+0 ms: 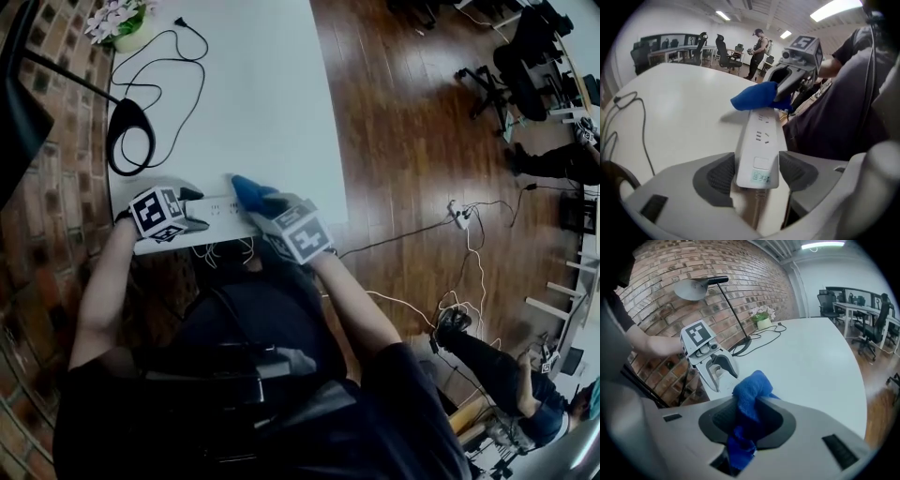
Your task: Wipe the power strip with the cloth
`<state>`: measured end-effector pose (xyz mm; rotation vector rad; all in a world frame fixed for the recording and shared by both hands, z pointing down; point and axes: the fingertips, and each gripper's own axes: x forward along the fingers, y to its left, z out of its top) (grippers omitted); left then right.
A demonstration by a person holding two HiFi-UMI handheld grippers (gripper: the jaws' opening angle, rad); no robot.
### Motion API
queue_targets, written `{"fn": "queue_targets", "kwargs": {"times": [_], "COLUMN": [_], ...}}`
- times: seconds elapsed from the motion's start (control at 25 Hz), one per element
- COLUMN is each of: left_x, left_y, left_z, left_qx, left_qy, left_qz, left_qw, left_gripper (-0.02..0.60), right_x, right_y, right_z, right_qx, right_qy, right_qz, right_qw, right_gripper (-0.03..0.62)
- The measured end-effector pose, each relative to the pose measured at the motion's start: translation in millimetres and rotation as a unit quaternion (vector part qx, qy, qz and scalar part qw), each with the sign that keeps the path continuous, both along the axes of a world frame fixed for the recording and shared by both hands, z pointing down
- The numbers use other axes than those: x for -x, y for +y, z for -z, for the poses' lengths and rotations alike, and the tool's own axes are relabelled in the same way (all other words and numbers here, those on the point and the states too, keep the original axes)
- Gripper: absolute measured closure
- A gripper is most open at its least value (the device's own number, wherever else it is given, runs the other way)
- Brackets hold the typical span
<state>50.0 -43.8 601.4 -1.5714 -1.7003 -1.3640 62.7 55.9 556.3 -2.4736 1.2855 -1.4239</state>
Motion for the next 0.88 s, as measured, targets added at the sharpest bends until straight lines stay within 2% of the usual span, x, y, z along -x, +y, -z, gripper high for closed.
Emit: {"fn": "queue_targets", "kwargs": {"times": [0.12,0.24,0.44,0.68,0.8,0.88], "left_x": [-2.2,-3.1,-8.3,-11.6,-15.3,-14.8], "left_y": [0.0,-0.2,-2.3,0.4,-0.3,2.5], "left_z": [-2.5,-1.3,0.7,10.6,9.9,15.3], "left_qx": [0.008,0.023,0.037,0.047,0.044,0.042], "left_qy": [0.037,0.048,0.076,0.099,0.114,0.118], "left_qz": [0.011,0.032,0.051,0.072,0.073,0.073], "left_qw": [0.9992,0.9981,0.9951,0.9914,0.9899,0.9894], "left_gripper": [0.273,0.273,0.280,0.284,0.287,0.290], "right_x": [-0.7,-10.0,-44.6,-80.5,-85.1,-79.6], "right_y": [1.0,6.6,30.7,67.5,72.5,64.5], "right_z": [3.5,10.4,24.5,35.3,33.6,34.1], "right_qx": [0.002,0.007,0.034,0.077,0.073,0.057], "right_qy": [0.019,0.047,0.089,0.134,0.131,0.126], "right_qz": [0.000,-0.012,-0.059,-0.103,-0.098,-0.067], "right_qw": [1.000,0.999,0.994,0.983,0.984,0.988], "right_gripper": [0.502,0.502,0.500,0.494,0.462,0.371]}}
